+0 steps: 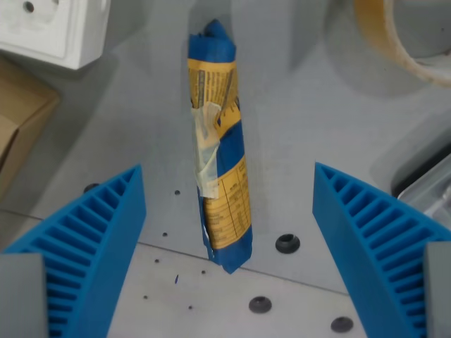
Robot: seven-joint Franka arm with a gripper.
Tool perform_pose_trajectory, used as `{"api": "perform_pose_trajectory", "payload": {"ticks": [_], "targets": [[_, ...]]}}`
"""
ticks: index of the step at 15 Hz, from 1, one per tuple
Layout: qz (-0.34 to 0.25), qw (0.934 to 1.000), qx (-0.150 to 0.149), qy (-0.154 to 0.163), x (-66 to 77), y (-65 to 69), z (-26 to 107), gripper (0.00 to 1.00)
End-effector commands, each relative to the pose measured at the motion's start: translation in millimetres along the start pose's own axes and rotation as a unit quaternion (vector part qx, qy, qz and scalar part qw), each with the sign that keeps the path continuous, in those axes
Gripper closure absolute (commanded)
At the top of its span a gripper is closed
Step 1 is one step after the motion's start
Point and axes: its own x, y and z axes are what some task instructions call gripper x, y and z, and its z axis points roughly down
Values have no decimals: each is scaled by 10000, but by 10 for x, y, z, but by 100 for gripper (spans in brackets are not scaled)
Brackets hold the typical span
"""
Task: Pick up the blue bag
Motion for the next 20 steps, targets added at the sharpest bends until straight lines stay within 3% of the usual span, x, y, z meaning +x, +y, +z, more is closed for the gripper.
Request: {"api": "perform_pose_trajectory", "payload": {"ticks": [1,6,11,20], "targets": [[-609,9966,-367,405,35,-27,144,0],[-712,9962,-365,347,59,-47,278,0],[-720,9962,-357,328,-16,-92,207,0],[-663,9963,-379,402,-95,-140,197,0]]}}
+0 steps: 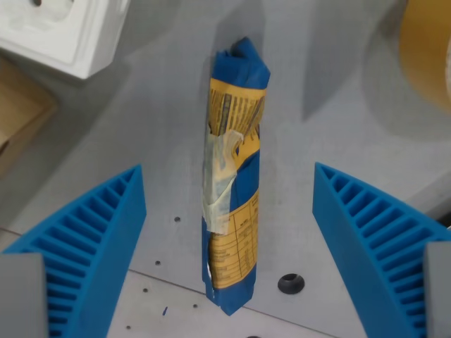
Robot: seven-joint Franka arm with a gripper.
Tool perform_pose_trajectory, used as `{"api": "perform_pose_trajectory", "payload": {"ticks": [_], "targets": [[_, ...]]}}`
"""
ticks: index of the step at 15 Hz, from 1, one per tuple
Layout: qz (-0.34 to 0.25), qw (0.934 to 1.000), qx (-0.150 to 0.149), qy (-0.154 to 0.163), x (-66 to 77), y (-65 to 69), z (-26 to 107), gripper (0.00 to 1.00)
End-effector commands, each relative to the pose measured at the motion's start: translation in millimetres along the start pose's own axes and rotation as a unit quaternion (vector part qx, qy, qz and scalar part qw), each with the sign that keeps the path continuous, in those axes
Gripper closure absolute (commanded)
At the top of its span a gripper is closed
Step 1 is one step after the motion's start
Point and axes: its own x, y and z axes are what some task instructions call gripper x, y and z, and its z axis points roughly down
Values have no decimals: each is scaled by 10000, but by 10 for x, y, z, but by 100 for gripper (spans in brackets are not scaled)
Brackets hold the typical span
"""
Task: Pick up the blue bag
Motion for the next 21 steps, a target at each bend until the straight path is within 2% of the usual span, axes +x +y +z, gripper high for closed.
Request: {"api": "perform_pose_trajectory", "payload": {"ticks": [1,3,9,10,21], "targets": [[-178,9986,-361,352,-109,-62,-96,0],[-167,9987,-353,335,-94,-53,-88,0],[-137,9985,-372,374,2,-33,205,0],[-136,9985,-375,369,-9,-38,257,100],[-136,9985,-375,369,-9,-38,257,100]]}}
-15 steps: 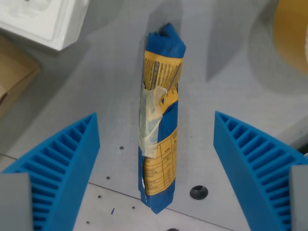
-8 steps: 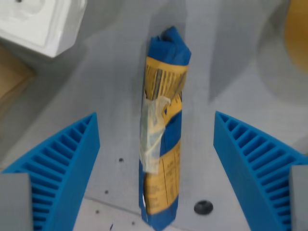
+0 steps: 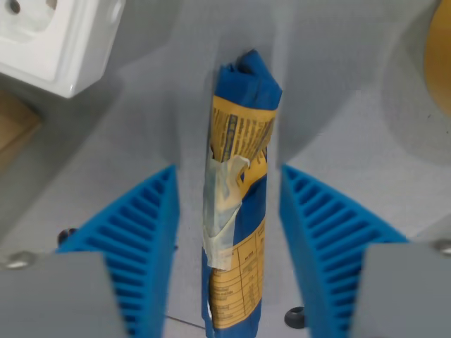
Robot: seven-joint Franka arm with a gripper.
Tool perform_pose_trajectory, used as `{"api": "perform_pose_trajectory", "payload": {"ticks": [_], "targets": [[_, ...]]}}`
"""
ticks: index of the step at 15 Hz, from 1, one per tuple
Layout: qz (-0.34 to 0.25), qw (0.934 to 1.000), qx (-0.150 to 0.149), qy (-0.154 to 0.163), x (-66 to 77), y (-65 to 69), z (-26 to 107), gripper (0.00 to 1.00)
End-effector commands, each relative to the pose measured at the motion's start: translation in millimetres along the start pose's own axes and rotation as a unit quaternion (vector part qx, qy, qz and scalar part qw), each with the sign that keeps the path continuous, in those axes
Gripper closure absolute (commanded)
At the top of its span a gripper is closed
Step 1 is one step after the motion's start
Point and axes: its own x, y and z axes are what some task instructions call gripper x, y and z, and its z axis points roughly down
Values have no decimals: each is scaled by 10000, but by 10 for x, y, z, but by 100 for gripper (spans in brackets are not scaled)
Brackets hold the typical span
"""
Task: Pick up the blue bag
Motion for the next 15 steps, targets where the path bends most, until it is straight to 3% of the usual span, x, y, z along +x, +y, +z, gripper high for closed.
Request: {"api": "perform_pose_trajectory", "payload": {"ticks": [1,7,15], "targets": [[-111,9987,-375,336,-38,-31,-20,100],[-111,9987,-375,336,-38,-31,-20,100],[-120,9992,-315,234,-152,-39,-414,100]]}}
